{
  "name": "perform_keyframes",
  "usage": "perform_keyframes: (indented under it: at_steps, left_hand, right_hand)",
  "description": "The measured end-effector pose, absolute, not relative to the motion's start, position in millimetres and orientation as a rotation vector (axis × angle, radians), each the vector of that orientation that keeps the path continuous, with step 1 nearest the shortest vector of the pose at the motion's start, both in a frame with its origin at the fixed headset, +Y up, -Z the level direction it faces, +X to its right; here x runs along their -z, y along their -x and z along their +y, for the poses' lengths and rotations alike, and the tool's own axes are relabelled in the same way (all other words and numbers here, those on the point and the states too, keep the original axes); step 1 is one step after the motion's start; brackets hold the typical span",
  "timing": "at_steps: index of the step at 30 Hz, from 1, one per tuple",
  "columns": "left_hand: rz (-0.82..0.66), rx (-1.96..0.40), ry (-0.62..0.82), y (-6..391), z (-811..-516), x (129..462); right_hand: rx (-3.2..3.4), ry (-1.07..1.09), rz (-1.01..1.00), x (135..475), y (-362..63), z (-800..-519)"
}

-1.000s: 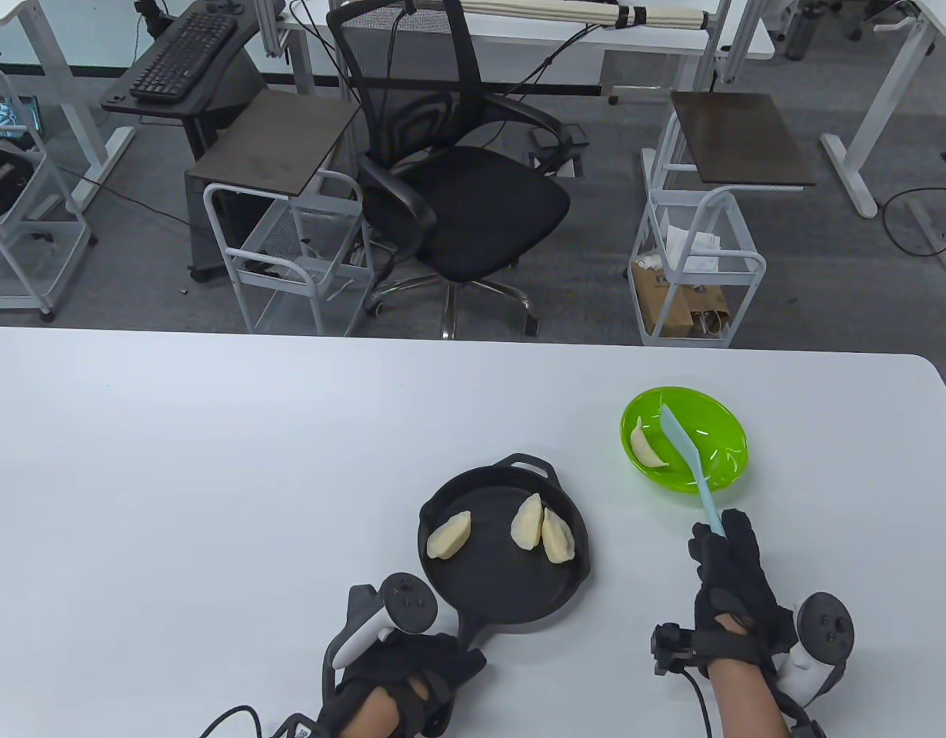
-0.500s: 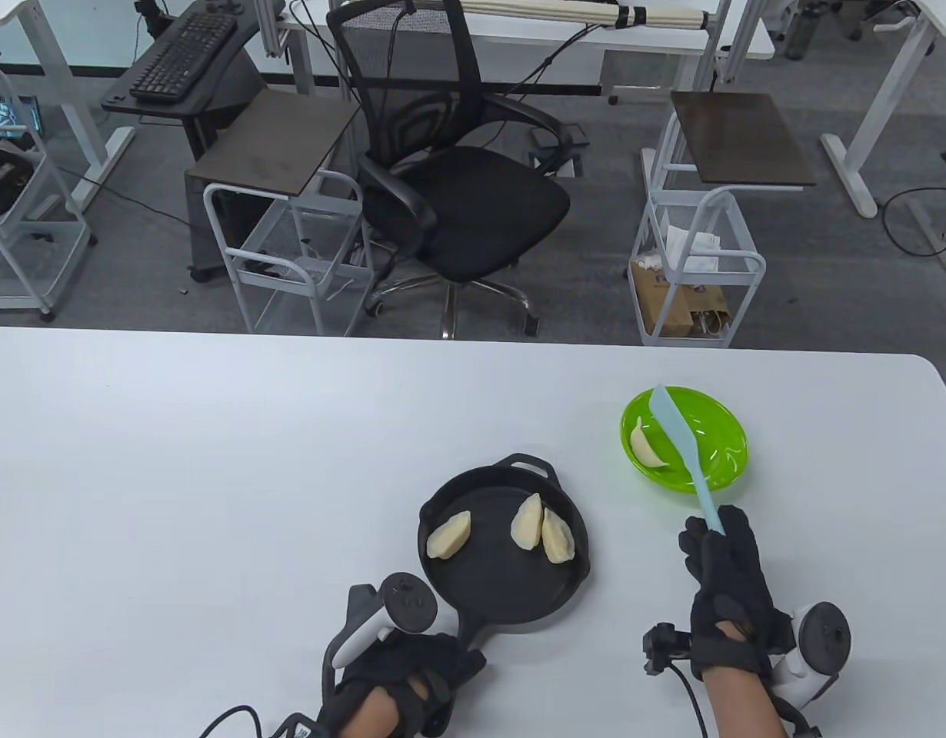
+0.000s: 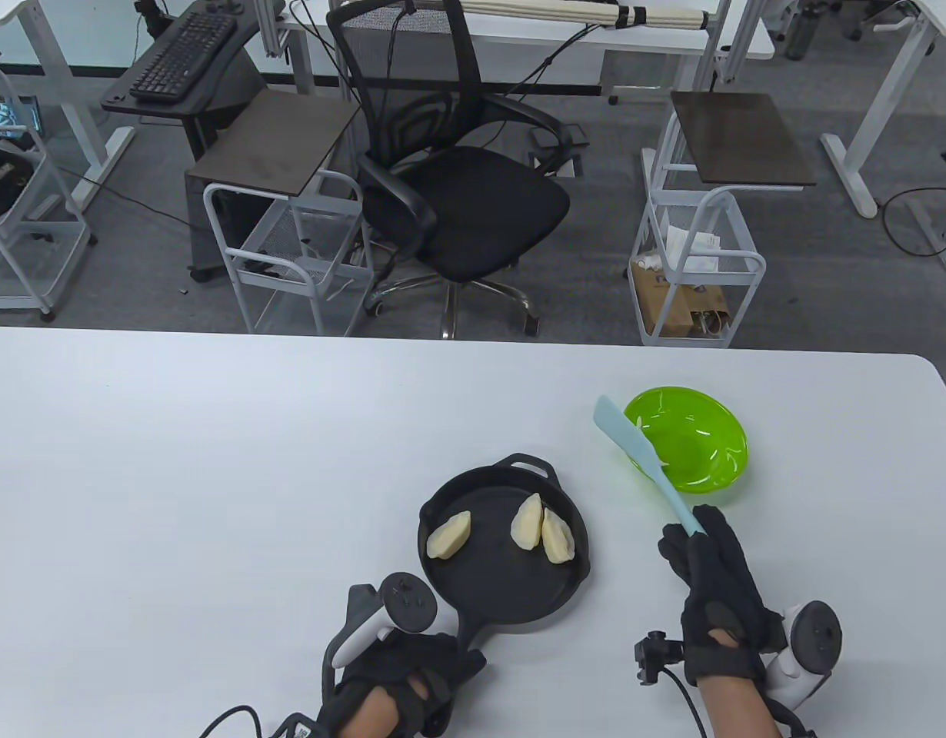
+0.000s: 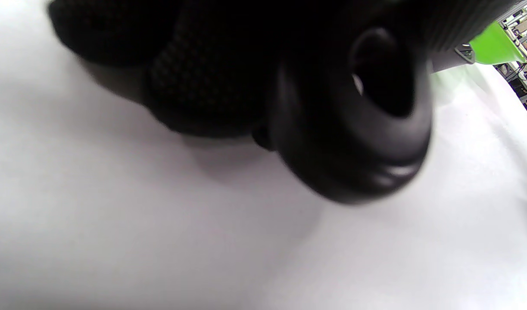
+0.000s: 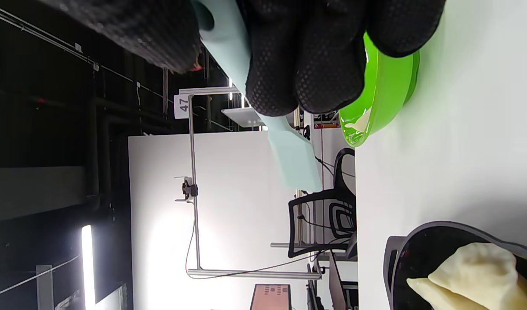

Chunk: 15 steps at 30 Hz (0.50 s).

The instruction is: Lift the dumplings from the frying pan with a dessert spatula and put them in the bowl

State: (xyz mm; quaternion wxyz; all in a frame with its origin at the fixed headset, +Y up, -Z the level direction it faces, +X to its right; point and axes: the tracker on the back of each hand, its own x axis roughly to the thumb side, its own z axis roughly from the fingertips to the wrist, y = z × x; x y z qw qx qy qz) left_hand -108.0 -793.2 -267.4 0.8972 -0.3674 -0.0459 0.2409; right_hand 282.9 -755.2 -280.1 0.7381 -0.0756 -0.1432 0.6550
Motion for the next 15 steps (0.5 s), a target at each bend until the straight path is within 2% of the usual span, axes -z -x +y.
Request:
perform_keyframes:
  at_steps: [15]
  left_hand:
    - [-0.095, -0.499, 0.761, 108, -793, 267]
  right_hand:
    - [-1.499, 0.085, -0.28, 279, -272, -752]
